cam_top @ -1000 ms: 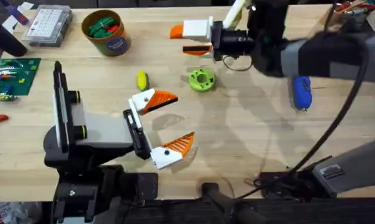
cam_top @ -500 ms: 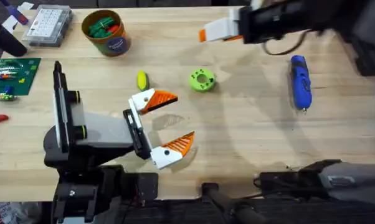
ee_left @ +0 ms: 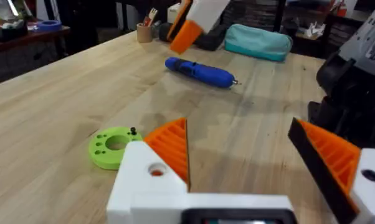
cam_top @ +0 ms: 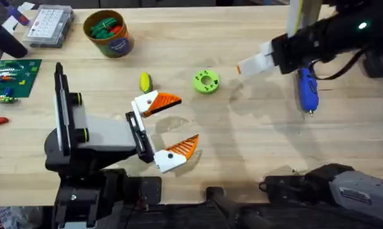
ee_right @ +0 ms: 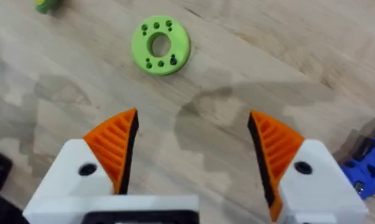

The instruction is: Pick up the gripper from the table and insert it into the empty holder that is missing its gripper. Then pick up a screw, insert it into the mounting hole, and use the screwdriver to tighten it. Finally, clean up the table by picking up the vegetable and placing it into the bucket.

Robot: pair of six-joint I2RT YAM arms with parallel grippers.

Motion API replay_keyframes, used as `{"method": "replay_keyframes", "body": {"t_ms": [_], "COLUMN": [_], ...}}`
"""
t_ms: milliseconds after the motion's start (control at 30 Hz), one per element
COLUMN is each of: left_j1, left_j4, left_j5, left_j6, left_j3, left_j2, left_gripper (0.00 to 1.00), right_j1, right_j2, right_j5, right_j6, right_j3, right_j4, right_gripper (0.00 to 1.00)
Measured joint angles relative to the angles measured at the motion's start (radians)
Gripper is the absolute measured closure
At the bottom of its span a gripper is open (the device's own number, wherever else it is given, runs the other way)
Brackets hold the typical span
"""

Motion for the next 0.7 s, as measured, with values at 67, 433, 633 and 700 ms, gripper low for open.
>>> {"method": "replay_keyframes", "body": {"t_ms": [67, 433, 633, 700], "left_j1": [0.0, 0.0, 0.0, 0.0], "left_j4": [0.0, 0.0, 0.0, 0.0], "left_j5": [0.0, 0.0, 0.0, 0.0], "left_j6": [0.0, 0.0, 0.0, 0.0], "left_j3": [0.0, 0.0, 0.0, 0.0], "left_j2": [0.0, 0.0, 0.0, 0.0], "left_gripper": [0.017, 0.017, 0.017, 0.017], "right_j1": [0.0, 0.065, 0.127, 0.129], "right_j2": [-0.001, 0.006, 0.007, 0.007], "right_j5": [0.006, 0.007, 0.005, 0.005], "right_j6": [0.011, -0.038, -0.073, -0.074], "right_j3": [-0.051, -0.164, -0.164, -0.164], "right_j4": [0.046, 0.062, 0.069, 0.076], "right_gripper": [0.008, 0.008, 0.008, 0.008]}}
